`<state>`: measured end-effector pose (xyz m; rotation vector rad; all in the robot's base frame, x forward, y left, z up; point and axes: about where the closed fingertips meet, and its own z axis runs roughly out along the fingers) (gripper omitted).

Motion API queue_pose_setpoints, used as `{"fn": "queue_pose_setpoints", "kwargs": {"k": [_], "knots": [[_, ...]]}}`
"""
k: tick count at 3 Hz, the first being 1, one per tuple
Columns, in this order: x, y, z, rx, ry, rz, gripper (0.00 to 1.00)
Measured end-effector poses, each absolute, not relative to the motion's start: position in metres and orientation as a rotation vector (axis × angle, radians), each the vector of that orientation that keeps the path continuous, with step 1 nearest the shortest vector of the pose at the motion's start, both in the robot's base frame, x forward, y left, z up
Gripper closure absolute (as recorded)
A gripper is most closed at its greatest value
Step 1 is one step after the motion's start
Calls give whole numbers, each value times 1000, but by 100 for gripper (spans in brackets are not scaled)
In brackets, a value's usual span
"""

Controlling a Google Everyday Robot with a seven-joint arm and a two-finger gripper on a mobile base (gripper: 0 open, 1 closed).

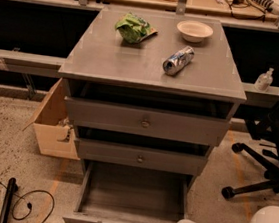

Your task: Close bottom drawer

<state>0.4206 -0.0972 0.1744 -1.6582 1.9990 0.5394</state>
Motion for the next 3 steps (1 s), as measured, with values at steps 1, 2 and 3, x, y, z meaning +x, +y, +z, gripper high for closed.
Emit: {"fn": "queue_pose_setpoints", "kwargs": {"k": [1,2,3], "knots": [[423,-98,166,-1671,2009,401,100],[431,-100,161,-1650,2016,312,100],[430,-100,161,-1650,2016,312,100]]}}
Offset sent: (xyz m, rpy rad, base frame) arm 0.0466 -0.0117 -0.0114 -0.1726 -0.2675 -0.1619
